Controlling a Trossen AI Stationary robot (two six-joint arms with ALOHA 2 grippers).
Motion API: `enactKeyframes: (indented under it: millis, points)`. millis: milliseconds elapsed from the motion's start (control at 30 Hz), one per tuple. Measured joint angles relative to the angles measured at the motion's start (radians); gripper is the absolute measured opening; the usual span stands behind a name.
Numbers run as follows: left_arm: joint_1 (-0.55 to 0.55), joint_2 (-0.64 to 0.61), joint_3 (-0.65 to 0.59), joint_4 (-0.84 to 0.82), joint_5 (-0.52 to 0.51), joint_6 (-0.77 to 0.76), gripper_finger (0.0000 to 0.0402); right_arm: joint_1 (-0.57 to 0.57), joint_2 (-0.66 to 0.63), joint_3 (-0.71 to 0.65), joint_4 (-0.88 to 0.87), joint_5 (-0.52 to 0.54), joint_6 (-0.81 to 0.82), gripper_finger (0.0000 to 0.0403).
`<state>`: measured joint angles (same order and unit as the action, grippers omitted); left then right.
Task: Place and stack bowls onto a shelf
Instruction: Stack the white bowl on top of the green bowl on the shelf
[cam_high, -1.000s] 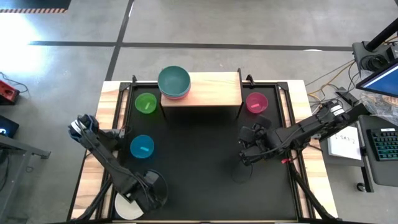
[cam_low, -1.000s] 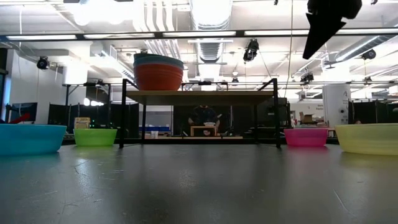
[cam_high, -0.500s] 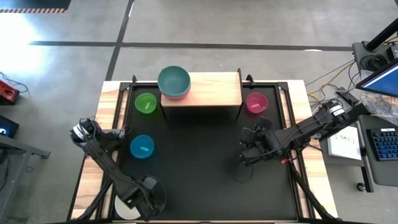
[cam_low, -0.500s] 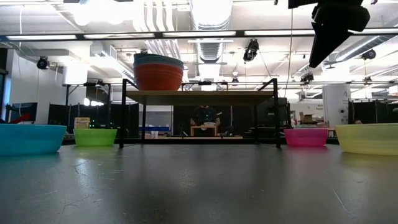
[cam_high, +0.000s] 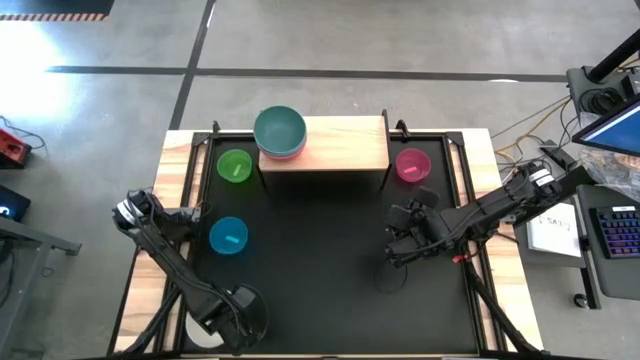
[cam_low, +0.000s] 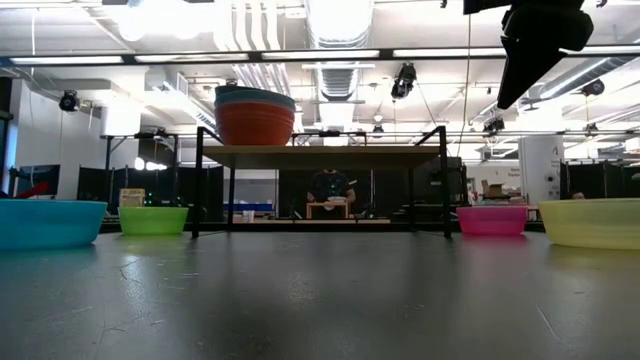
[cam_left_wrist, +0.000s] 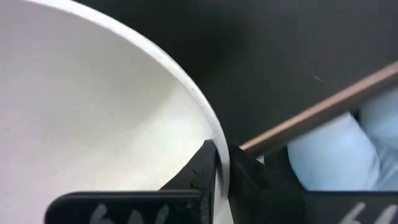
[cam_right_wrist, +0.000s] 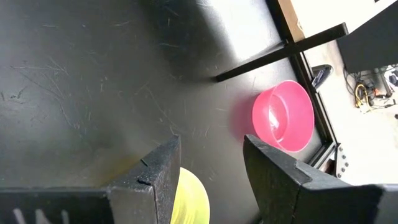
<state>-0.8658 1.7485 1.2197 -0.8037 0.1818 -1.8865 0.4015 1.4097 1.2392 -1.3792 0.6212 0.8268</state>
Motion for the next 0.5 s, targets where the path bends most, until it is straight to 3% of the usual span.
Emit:
enactKeyframes:
  millis: [233,367,500]
  points:
    - [0.007,0.0,0.091,0.009,-0.028,0.241,0.0,0.0,0.0,0.0,0.0,0.0,-0.008,0.0164]
    - [0.012,0.0,0.166,-0.019,-0.136,0.465,0.0001,0.0,0.0,0.0,0.0,0.0,-0.012,0.0164]
    - [0.031,0.0,0.241,-0.162,-0.237,0.603,0.0001,0.0,0.0,0.0,0.0,0.0,-0.012,0.0164]
